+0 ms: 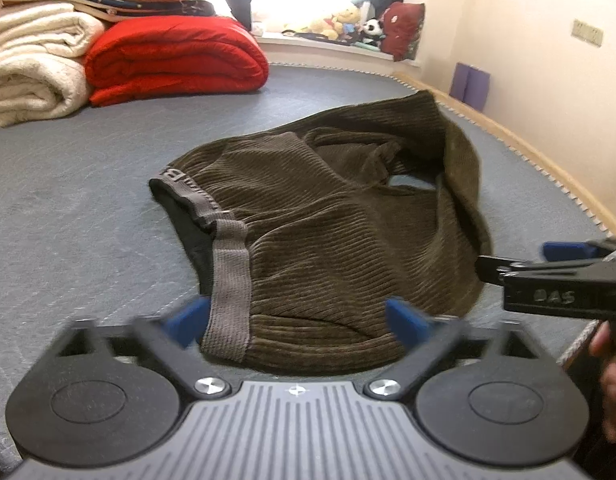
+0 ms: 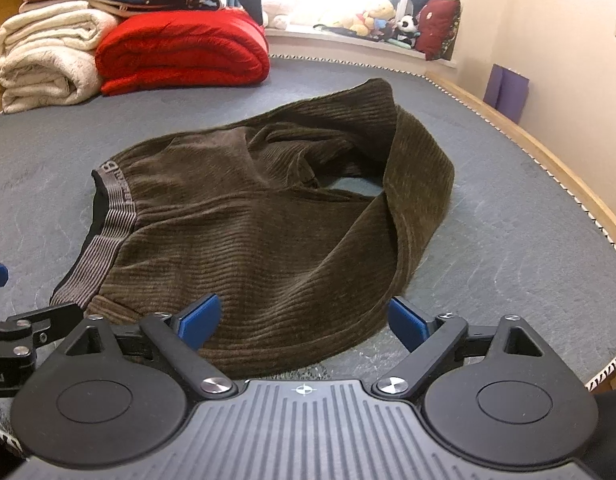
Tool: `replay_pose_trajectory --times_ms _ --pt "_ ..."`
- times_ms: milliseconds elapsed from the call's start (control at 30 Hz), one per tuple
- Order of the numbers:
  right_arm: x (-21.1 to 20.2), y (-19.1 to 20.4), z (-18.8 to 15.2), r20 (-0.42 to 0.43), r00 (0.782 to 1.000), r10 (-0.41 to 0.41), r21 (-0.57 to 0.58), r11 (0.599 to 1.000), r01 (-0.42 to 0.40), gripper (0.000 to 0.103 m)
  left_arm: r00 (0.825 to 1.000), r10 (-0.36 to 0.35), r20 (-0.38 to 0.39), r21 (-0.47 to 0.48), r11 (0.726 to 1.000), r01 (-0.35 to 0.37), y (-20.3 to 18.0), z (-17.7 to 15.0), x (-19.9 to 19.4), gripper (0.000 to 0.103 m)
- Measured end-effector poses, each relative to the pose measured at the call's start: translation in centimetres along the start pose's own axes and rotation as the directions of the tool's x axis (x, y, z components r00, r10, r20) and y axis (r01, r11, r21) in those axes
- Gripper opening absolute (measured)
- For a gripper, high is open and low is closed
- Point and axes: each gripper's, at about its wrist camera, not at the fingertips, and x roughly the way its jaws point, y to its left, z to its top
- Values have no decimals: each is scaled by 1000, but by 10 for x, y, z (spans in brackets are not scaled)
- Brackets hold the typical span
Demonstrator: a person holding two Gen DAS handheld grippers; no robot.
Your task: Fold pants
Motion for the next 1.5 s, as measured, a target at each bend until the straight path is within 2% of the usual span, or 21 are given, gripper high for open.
replay_pose_trajectory --times_ms 33,67,100,133,300,333,400,467,533,567,633,733,833,900,967,1100,1200,1367,1433,1467,1500 --pt "-1 -1 0 10 1000 -2 2 1000 2 77 1000 -29 -5 -1 1000 29 3 4 -2 57" --pt "-2 -1 0 25 1000 -3 3 1000 3 72 998 -54 -23 5 999 54 6 9 -3 29" --pt "-3 -1 0 40 999 -4 1 1000 4 68 996 -82 -36 13 997 83 9 15 -5 6" --pt "-4 0 0 56 998 -7 -10 1000 7 68 990 -137 -40 -9 991 137 13 21 -8 4" --pt "-10 7 3 134 991 2 -56 998 6 68 975 -221 23 137 967 216 32 53 -22 4" --pt "-10 8 5 139 990 5 -61 998 3 69 977 -211 34 178 963 201 35 56 -18 5" --pt "-10 11 5 136 991 20 -67 998 -11 73 979 -192 61 183 967 178 53 58 -7 6" --pt "-8 15 5 125 992 26 -78 997 -17 78 987 -155 42 119 982 149 79 51 16 6" --pt "-7 19 4 118 992 39 -90 996 -28 82 990 -125 -62 -35 992 123 111 38 43 6" --pt "-6 20 4 112 992 50 -92 995 -40 82 983 -108 -151 -150 985 85 128 34 59 7" --pt "-2 26 4 90 993 82 -106 992 -72 82 963 -171 -208 -345 934 91 154 28 78 7" --pt "3 42 1 66 991 116 -160 982 -104 81 962 -189 -199 -380 919 103 157 34 90 7" --pt "11 61 -2 47 986 161 -211 966 -147 81 944 -253 -210 -453 881 136 161 35 101 21" --pt "17 72 -5 19 982 189 -240 954 -179 80 938 -266 -222 -487 864 130 165 33 113 32" --pt "24 86 -9 -15 975 221 -278 936 -216 80 929 -282 -239 -514 848 126 168 32 124 37" --pt "41 112 -17 -125 952 280 -331 893 -306 80 916 -312 -251 -516 844 146 165 32 139 45" --pt "52 128 -24 -167 947 275 -389 864 -319 79 905 -319 -282 -504 852 143 160 29 157 50" --pt "64 137 -31 -201 945 258 -450 832 -323 62 914 -328 -239 -453 870 194 149 37 175 52" --pt "62 138 -31 -199 939 279 -458 821 -341 34 918 -326 -227 -441 875 201 147 37 179 48" --pt "59 139 -32 -193 940 281 -467 817 -340 30 920 -320 -227 -429 881 200 146 37 178 40" --pt "56 140 -33 -182 943 278 -479 813 -332 21 923 -306 -234 -408 893 192 144 38 177 29"
